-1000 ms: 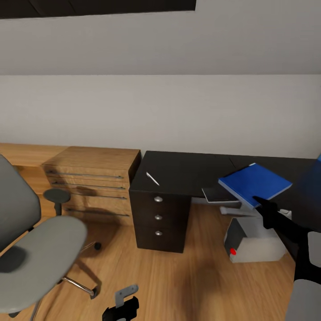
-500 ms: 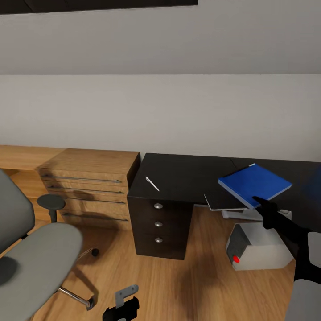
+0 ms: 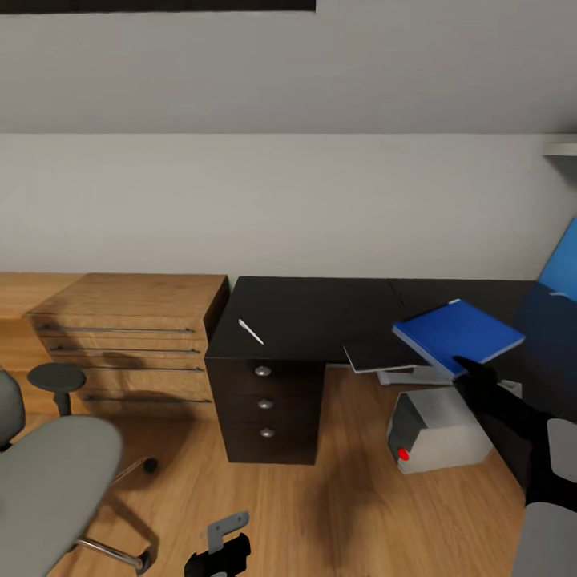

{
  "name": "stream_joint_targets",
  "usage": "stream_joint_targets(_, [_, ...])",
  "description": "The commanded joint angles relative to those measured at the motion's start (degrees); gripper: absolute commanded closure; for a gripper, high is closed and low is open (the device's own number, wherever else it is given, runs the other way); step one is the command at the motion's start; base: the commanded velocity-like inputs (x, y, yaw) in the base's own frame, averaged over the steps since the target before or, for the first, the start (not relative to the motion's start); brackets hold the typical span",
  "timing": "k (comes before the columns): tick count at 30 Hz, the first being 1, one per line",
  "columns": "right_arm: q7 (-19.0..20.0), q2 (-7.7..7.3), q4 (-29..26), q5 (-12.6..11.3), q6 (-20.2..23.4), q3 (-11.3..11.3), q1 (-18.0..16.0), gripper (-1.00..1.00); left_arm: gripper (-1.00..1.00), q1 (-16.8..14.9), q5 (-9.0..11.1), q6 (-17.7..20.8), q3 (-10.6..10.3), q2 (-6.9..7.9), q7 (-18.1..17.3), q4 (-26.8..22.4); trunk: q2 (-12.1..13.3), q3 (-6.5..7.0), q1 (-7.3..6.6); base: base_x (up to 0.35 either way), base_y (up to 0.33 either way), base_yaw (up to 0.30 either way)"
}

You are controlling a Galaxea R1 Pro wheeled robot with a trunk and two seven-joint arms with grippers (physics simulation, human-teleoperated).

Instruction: In the bedroom, organize the workspace by keeping the computer under the desk, ensuring the monitor is on the desk, placing the keyboard on the desk next to the monitor, placing the mouse on the desk next to the keyboard, moving the folder from the swivel chair onto the desk next to the mouse, stacking the notebook on top of the folder with the pen on top of the notebook, and positioning the swivel chair next to the desk.

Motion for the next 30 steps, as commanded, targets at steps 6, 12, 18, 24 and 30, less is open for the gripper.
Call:
stream_joint_targets(6, [-0.41,-0.01,1.79,-0.55,-4.92,0.42,-0.06,1.00,-1.00,-0.06,0.44,-0.23,-0.19,-0.18,0.31,-0.05,-0.03,-0.05,0.00,0.000,0.000,-0.282])
stream_joint_targets(12, [-0.41,0.05,2.53,0.87,-13.27,6.22,-0.06,1.00,-1.00,-0.08,0.48,-0.23,-0.18,-0.31,0.31,-0.05,-0.03,-0.05,0.00,0.000,0.000,-0.091])
stream_joint_targets(18, [-0.58,0.26,3.17,1.22,-23.46,13.44,-0.06,1.00,-1.00,-0.07,0.49,-0.23,-0.18,-0.46,0.29,-0.03,-0.03,-0.05,0.00,0.000,0.000,-0.009])
stream_joint_targets(24, [-0.86,0.39,6.89,1.11,-34.78,19.29,-0.06,1.00,-1.00,-0.05,0.55,-0.23,-0.18,-0.89,0.31,-0.01,-0.03,-0.05,0.00,0.000,0.000,0.000])
stream_joint_targets(30, [-0.96,3.23,14.58,0.85,-48.46,21.52,-0.47,1.00,-1.00,-0.08,0.57,-0.23,-0.18,-1.04,0.26,0.06,-0.03,-0.05,0.00,0.000,0.000,0.000])
